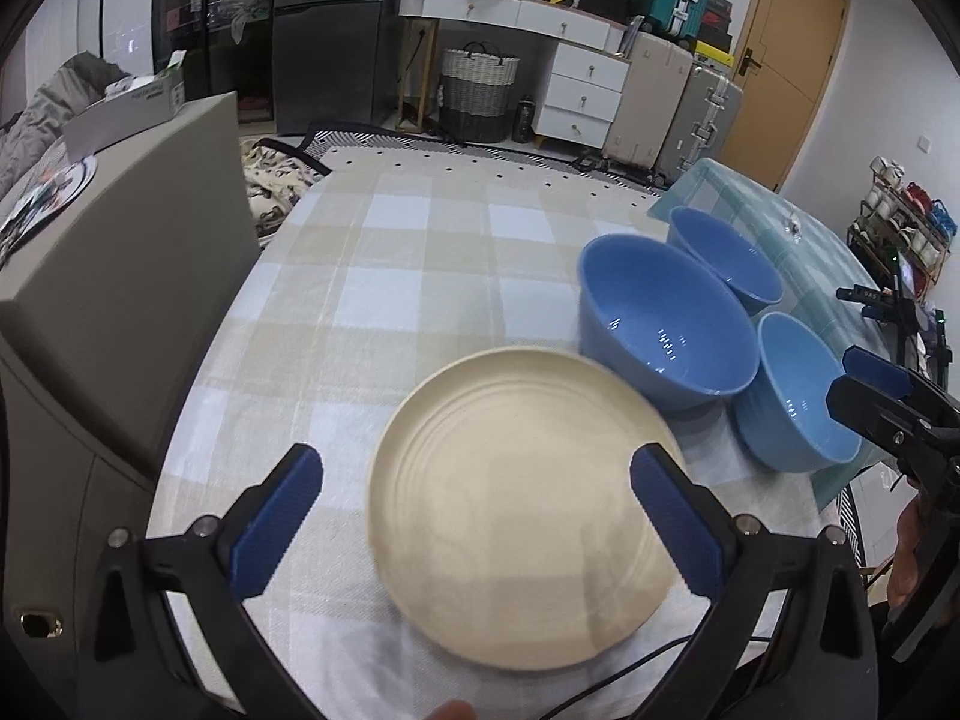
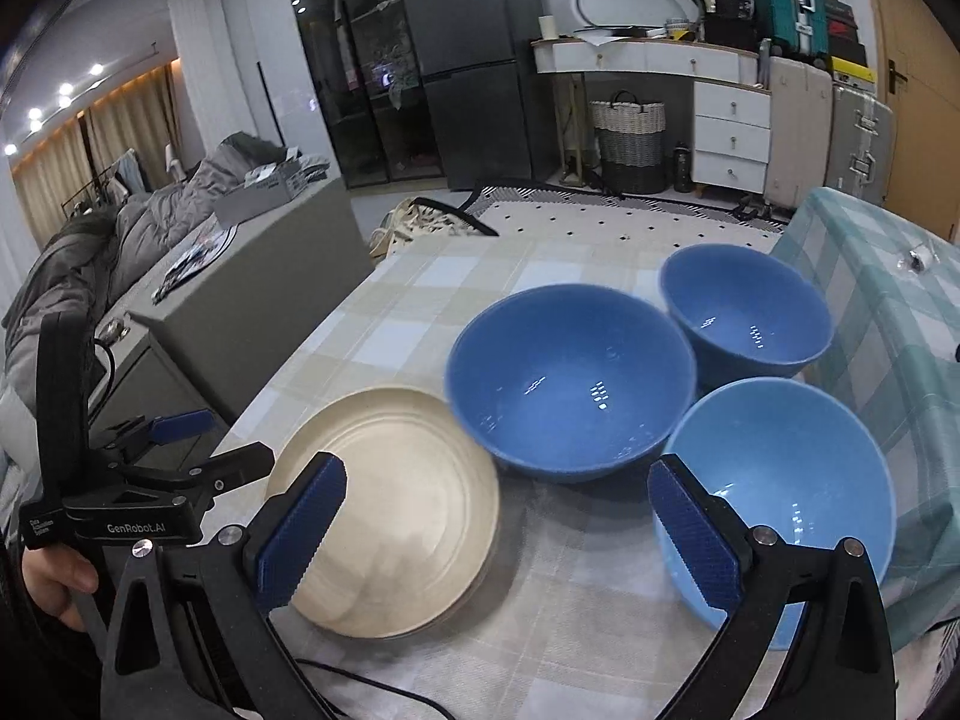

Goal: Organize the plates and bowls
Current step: 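Move both grippers to the rim of the largest blue bowl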

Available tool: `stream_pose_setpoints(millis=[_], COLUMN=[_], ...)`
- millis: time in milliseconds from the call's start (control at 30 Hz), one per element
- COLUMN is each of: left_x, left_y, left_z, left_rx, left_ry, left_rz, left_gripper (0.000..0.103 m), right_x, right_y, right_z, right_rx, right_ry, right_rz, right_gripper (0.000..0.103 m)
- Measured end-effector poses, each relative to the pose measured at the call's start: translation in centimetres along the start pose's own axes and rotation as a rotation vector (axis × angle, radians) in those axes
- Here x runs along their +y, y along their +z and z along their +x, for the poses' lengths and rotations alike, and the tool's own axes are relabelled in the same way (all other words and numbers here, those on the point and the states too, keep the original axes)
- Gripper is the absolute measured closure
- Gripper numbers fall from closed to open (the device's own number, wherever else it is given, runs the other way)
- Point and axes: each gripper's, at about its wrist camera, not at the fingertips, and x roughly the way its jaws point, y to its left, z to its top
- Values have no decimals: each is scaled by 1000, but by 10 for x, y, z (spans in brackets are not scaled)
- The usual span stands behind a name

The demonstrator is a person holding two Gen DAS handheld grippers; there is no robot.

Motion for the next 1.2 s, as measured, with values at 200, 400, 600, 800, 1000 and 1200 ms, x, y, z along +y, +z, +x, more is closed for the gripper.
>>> stream_pose_setpoints(millis=[200,400,600,800,1000,1200], left_x=[-35,-67,-89,-104,-121,-140], left_y=[30,63,94,117,129,140], left_z=[-3,-3,5,24,52,79], left_rx=[-35,-59,-56,-33,3,33], left_ry=[-31,-48,-79,-81,-62,-44], left_rz=[77,150,175,187,215,252], left_gripper=[0,0,0,0,0,0], right_x=[-32,-60,-88,-120,-146,-171], right_y=[22,52,78,99,112,118], right_z=[-28,-52,-64,-59,-42,-29], right_rx=[-54,-95,-112,-82,-30,-32], right_ry=[-46,-104,-144,-169,-165,-158], right_rz=[62,103,155,200,230,288], right_gripper=[1,1,1,1,1,1])
